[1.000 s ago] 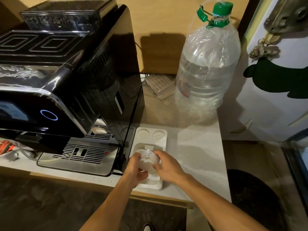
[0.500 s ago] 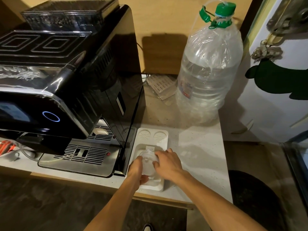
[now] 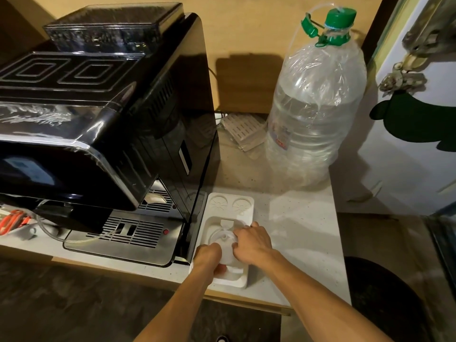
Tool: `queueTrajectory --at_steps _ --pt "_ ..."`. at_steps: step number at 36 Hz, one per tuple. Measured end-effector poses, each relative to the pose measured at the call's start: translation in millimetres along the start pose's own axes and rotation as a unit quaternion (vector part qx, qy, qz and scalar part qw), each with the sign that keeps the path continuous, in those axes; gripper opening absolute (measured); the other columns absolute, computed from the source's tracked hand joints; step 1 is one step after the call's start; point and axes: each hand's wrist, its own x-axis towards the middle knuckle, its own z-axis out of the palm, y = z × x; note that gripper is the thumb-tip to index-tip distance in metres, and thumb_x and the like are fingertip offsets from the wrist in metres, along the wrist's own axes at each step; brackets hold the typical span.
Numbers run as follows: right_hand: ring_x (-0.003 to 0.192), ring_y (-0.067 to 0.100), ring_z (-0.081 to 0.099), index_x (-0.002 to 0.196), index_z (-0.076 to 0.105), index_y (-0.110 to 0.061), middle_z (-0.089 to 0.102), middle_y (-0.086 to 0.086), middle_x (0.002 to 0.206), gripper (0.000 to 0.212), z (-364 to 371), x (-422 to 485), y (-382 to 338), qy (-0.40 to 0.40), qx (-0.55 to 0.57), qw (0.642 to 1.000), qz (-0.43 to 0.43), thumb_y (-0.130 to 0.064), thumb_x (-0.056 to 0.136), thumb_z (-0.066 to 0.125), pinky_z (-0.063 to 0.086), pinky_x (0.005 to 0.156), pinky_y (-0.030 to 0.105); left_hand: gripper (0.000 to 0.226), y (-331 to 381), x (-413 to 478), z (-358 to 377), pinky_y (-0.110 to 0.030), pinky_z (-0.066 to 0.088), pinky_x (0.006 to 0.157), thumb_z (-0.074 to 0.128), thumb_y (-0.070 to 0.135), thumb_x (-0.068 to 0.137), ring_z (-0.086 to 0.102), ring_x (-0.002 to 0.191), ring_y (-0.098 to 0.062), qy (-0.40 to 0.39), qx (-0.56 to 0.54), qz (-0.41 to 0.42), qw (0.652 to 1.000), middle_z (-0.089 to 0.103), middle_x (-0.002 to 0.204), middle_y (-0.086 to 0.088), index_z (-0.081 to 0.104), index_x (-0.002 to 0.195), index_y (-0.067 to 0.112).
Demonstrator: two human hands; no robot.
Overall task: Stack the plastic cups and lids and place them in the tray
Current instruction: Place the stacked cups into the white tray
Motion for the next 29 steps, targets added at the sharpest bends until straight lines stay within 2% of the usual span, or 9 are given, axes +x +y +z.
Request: queueTrajectory --at_steps 5,9,14,19,25,29 --pt "0.109 0.026 0.048 0.118 0.062 -0.016 0.066 0.007 0.115 0.034 -3.3 0.0 -4.4 -0.027 -0.02 0.999 0.004 -0.026 0.086 0.055 0.039 0.09 0.036 0.017 1.7 -1.7 2.0 -0.045 0.062 0.082 0.048 0.012 0.096 0.063 0.076 -0.032 -0.007 -0.007 -0.01 1.0 0.061 0.086 -0.015 0.057 0.109 0.006" --pt "0.11 0.027 0.046 0.126 0.058 -0.019 0.065 0.007 0.116 0.043 -3.5 -0.4 -5.2 -0.029 -0.009 1.0 -0.002 -0.024 0.083 0.056 0.038 0.092 0.036 0.027 1.1 -2.0 1.8 -0.04 0.063 0.068 0.05 0.02 0.097 0.069 0.091 -0.039 -0.02 0.004 -0.017 1.0 0.066 0.103 -0.021 0.058 0.117 0.005" --pt "0.114 0.027 0.041 0.132 0.052 -0.018 0.058 0.01 0.123 0.046 -5.7 -2.7 -6.5 -0.017 -0.003 1.0 0.0 -0.023 0.086 0.057 0.035 0.097 0.035 0.025 0.2 -2.3 1.9 -0.044 0.064 0.071 0.045 0.019 0.098 0.07 0.081 -0.038 -0.02 0.019 -0.019 0.999 0.068 0.102 -0.022 0.057 0.114 0.004" --pt "0.116 0.029 0.04 0.131 0.05 -0.014 0.054 0.012 0.127 0.045 -2.9 -1.8 -9.2 -0.015 -0.04 0.999 -0.009 -0.022 0.089 0.059 0.035 0.099 0.039 0.025 0.8 -2.6 1.8 -0.035 0.06 0.058 0.042 0.018 0.1 0.066 0.077 -0.033 -0.023 0.019 -0.016 0.999 0.068 0.1 -0.021 0.058 0.113 0.004" --pt "0.115 0.028 0.041 0.126 0.052 -0.011 0.06 0.011 0.123 0.04 5.0 2.4 -6.7 0.01 -0.077 0.997 -0.024 -0.02 0.088 0.06 0.033 0.095 0.039 0.029 1.3 1.5 1.6 -0.035 0.06 0.063 0.04 0.015 0.098 0.063 0.073 -0.029 -0.016 0.022 -0.008 1.0 0.068 0.101 -0.021 0.059 0.116 0.003" --pt "0.114 0.028 0.043 0.127 0.053 -0.013 0.06 0.009 0.126 0.04 8.8 5.0 -3.9 0.037 -0.07 0.997 -0.021 -0.026 0.09 0.06 0.033 0.094 0.039 0.024 1.5 0.1 1.0 -0.035 0.059 0.064 0.039 0.015 0.099 0.062 0.072 -0.028 -0.011 0.021 -0.014 1.0 0.065 0.092 -0.018 0.057 0.112 0.005"
